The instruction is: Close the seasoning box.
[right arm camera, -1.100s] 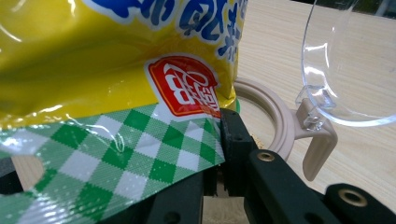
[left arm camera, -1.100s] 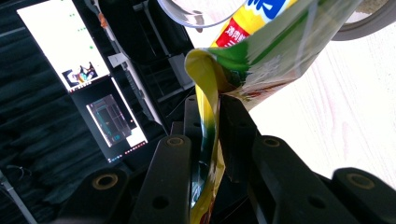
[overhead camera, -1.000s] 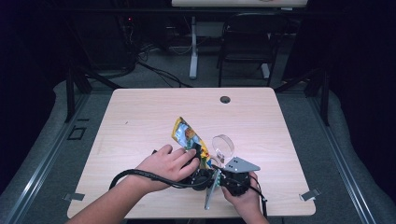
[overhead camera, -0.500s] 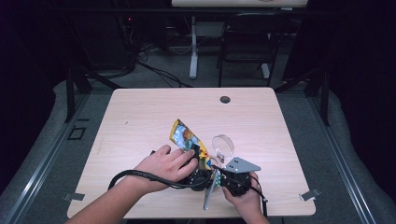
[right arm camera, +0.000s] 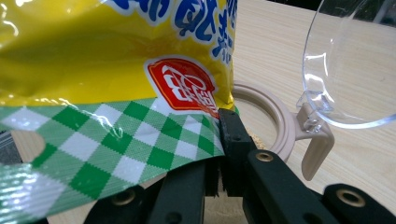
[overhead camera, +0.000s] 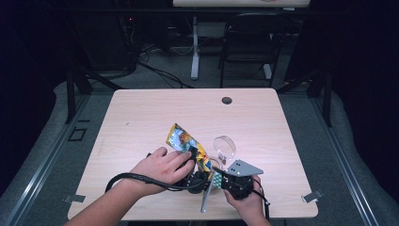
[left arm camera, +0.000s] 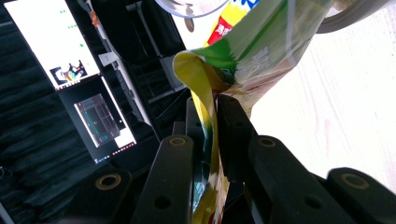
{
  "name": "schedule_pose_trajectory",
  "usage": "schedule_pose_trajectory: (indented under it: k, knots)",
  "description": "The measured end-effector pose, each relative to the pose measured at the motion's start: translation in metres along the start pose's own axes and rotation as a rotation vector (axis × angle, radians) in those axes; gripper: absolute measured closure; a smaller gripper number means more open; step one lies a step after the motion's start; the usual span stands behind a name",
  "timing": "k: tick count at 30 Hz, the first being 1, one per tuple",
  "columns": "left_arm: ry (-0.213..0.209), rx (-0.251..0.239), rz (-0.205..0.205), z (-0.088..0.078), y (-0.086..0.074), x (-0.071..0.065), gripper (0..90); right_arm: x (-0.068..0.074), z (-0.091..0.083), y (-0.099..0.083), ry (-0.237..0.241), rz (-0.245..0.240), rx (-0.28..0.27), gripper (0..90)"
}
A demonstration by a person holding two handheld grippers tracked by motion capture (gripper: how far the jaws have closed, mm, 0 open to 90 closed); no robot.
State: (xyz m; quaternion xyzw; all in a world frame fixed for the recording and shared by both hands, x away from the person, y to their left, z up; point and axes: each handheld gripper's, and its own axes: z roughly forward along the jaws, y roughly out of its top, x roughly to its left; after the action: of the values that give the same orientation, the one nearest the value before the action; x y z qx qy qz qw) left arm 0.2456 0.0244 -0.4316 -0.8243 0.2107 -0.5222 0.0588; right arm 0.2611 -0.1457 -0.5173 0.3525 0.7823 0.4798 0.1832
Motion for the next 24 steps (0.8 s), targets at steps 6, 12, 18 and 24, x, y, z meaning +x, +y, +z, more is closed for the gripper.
schedule_pose_trajectory:
  k: [6,12,18,24]
  knots:
    - [0.002,0.002,-0.012,-0.003,-0.003,0.000,83.9,0.001,-0.002,0.001,0.000,0.001,-0.013,88.0]
    - [-0.010,-0.005,-0.044,-0.003,-0.008,-0.003,83.6,0.004,-0.002,0.001,-0.004,-0.014,-0.011,88.1]
    - [-0.017,-0.014,-0.077,-0.003,-0.013,-0.006,83.4,0.004,-0.003,0.002,-0.005,-0.012,-0.018,88.2]
    - [-0.031,-0.022,-0.115,-0.003,-0.017,-0.011,83.4,0.005,-0.003,0.002,-0.007,-0.020,-0.014,88.2]
